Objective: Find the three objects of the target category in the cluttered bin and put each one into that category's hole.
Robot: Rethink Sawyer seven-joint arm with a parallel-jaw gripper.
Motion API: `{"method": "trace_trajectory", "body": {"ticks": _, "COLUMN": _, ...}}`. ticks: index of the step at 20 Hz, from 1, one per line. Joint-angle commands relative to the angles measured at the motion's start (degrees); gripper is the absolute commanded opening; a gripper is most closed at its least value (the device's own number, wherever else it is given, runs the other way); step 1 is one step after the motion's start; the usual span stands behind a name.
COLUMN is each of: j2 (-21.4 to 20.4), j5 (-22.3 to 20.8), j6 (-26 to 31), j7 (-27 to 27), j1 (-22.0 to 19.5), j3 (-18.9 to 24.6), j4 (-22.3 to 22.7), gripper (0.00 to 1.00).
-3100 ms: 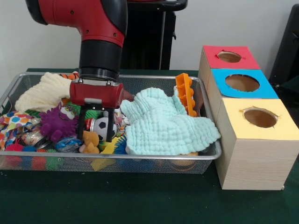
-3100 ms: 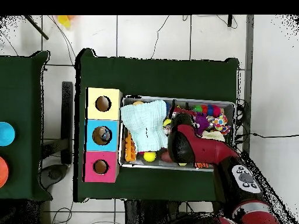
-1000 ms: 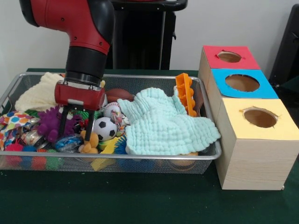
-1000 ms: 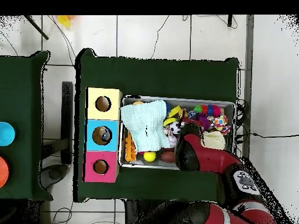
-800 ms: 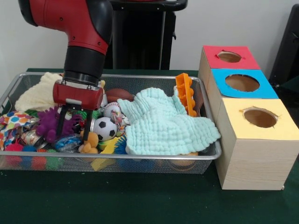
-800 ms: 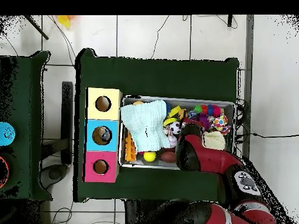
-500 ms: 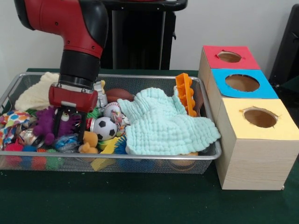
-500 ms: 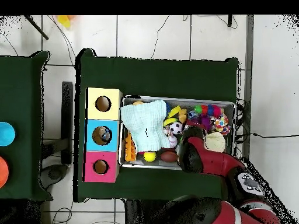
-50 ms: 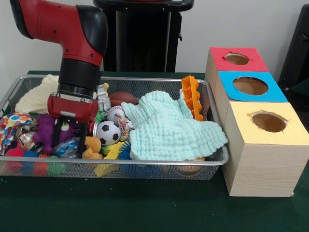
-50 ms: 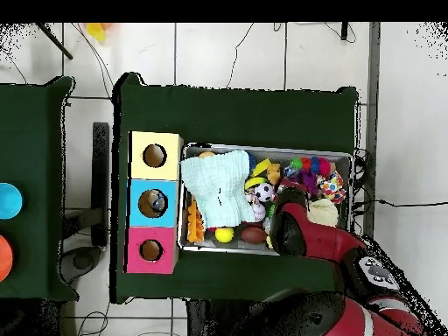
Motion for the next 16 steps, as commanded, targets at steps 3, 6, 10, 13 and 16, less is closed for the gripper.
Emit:
{"method": "trace_trajectory", "body": {"ticks": 3, "j2": 6.0, "j5": -2.7, "j6": -0.4, "j7": 8.3, "j1": -1.0, "j3": 4.7, "j4": -0.6, "gripper": 1.0}}
{"method": "trace_trajectory", "body": {"ticks": 6, "j2": 6.2, "j5": -2.6, "j6": -0.5, "j7": 8.3, "j1": -0.9, "j3": 4.8, "j4": -0.9, "gripper": 1.0}}
{"method": "trace_trajectory", "body": {"ticks": 10, "j2": 6.2, "j5": -3.5, "j6": 2.1, "j7": 7.6, "j1": -1.4, "j3": 5.8, "j4": -1.3, "gripper": 1.0}}
{"method": "trace_trajectory", "body": {"ticks": 13, "j2": 6.3, "j5": -2.0, "j6": 1.4, "j7": 7.5, "j1": -0.2, "j3": 4.1, "j4": -1.2, "gripper": 0.0}}
{"method": "trace_trajectory", "body": {"ticks": 16, "j2": 5.8, "j5": -1.2, "j6": 1.9, "j7": 7.7, "j1": 0.4, "j3": 3.9, "j4": -0.4, "gripper": 0.0}}
